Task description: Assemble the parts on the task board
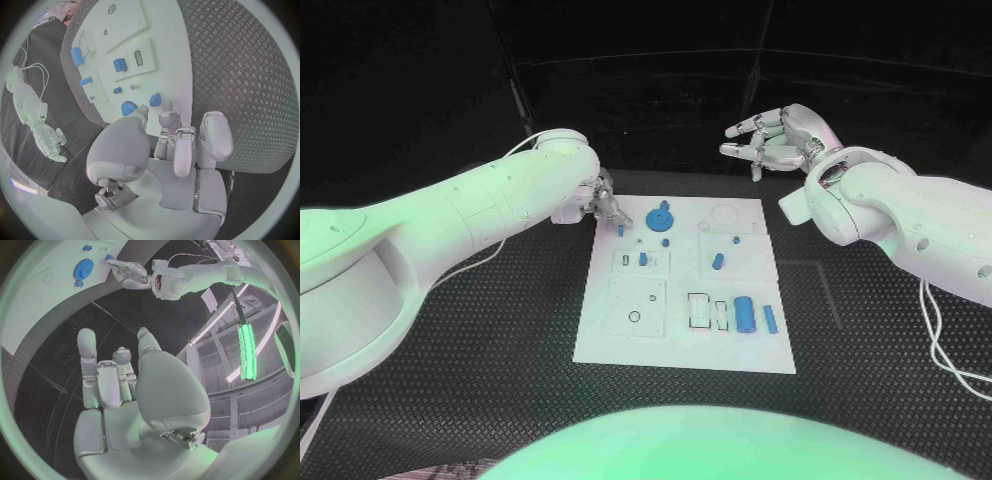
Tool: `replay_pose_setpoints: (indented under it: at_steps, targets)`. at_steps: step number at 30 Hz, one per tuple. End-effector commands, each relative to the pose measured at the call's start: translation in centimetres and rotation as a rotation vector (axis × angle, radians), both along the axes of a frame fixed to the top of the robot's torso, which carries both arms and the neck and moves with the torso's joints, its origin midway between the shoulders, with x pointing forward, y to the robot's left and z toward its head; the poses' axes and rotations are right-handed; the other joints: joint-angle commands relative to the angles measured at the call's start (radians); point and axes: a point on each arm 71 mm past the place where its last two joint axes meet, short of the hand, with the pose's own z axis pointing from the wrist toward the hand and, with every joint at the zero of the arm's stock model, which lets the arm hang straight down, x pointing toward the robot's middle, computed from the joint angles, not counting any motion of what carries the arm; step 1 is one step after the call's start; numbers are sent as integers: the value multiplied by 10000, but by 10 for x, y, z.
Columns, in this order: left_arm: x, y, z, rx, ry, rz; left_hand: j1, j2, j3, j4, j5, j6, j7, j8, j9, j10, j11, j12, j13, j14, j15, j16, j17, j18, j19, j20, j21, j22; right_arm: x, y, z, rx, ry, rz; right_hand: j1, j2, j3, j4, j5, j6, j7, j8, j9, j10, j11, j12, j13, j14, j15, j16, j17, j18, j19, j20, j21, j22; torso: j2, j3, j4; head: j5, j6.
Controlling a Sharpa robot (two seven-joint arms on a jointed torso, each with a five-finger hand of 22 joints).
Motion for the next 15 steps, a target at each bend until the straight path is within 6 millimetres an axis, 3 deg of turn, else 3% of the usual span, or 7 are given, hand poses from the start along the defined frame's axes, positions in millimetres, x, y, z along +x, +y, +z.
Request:
replay_pose_setpoints:
  at_steps: [1,15]
  targets:
    - [-1,-3,1,-22,79,-115,122,2,-56,-22,13,71,5,-47,-22,-49,-19,8,-10,1054,42,31,2634,107,22,73,-59,15,0,1,2,27,-71,74,-24,98,-43,-11,1,-61,-37,32,-5,-28,-2,27,10,179,-60,-24,11,148,-26,34,-27,16,-4,-7,4,2,0]
    - [-1,-5,0,-209,107,-92,650,182,-106,-135,17,127,2,-98,-113,-65,-23,14,-60,1054,43,31,2634,105,29,73,-74,40,1,3,1,29,-51,95,2,123,-37,-21,28,-56,-40,43,-4,-23,-6,34,8,183,-63,-23,16,149,-20,33,-32,12,4,-1,-3,11,0]
